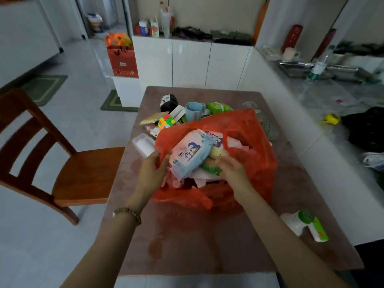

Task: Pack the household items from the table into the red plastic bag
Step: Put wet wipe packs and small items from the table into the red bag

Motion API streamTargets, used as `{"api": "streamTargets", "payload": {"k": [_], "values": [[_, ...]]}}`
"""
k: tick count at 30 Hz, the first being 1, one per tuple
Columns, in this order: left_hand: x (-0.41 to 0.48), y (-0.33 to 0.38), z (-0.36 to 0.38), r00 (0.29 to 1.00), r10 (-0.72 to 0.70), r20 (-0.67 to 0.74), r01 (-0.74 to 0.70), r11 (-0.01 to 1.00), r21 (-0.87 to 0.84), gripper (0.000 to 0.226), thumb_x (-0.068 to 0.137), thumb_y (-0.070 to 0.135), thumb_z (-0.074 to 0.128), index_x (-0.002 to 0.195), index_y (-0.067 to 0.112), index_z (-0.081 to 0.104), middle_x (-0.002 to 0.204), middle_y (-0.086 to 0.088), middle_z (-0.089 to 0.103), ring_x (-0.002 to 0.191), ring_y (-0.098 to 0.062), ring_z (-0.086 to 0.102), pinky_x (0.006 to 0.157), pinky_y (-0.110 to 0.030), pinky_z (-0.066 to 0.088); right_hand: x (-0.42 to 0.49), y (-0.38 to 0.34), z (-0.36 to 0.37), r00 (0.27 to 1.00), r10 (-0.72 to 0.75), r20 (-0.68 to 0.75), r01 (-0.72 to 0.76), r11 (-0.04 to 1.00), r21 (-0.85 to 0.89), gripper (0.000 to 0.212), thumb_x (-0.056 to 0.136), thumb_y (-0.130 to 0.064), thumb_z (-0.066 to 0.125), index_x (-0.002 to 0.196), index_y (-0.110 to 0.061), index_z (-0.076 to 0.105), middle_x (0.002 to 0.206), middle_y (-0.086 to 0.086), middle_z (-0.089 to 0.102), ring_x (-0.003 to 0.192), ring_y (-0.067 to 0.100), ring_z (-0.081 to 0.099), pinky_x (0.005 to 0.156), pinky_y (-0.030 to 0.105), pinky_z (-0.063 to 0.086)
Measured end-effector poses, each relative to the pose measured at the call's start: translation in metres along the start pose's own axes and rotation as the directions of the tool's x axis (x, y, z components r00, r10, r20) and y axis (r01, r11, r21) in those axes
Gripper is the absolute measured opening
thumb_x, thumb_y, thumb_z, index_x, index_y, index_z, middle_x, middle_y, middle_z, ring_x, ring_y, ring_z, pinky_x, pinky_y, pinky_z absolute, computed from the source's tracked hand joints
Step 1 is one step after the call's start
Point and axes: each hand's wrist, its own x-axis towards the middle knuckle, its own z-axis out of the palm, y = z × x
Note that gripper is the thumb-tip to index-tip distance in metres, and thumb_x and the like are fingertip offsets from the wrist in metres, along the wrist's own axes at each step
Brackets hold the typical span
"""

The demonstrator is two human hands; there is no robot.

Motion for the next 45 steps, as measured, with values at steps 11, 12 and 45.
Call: {"api": "streamTargets", "payload": {"k": [11,12,45], "values": [[0.005,0.022,0.058,0.932,-0.053,0.358,0.189,0.915,-0.356,0.021,0.097,0.032,0.045,0.109,0.025,0.061,0.090,0.003,0.068,0.071,-0.009,0.067,0.064,-0.023,0.054,-0.057,0.009,-0.173,0.995,-0.097,0.039,0.103,0.855,-0.507,0.028,0.078,-0.012,0.074,0.104,-0.016,0.064,0.104,-0.014,0.059,0.095,-0.006,0.054,0.082,0.005,0.041],[0.003,0.025,0.066,0.914,-0.060,0.400,0.215,0.910,-0.355,0.020,0.096,0.033,0.046,0.104,0.027,0.063,0.088,0.007,0.072,0.074,-0.007,0.069,0.065,-0.020,0.055,-0.058,0.015,-0.183,0.999,-0.042,0.019,0.046,0.859,-0.510,0.032,0.078,-0.011,0.074,0.108,-0.013,0.064,0.109,-0.008,0.059,0.100,0.003,0.054,0.083,0.011,0.042],[0.021,0.045,0.019,0.942,-0.200,0.269,0.320,0.777,-0.542,0.022,0.100,0.026,0.038,0.084,0.015,0.049,0.079,0.001,0.055,0.041,-0.001,0.039,0.038,-0.013,0.033,0.051,-0.024,0.025,0.958,0.202,0.206,-0.170,0.972,-0.161,0.039,0.085,-0.006,0.066,0.122,0.001,0.055,0.114,0.013,0.056,0.111,0.031,0.057,0.085,0.036,0.053]]}}
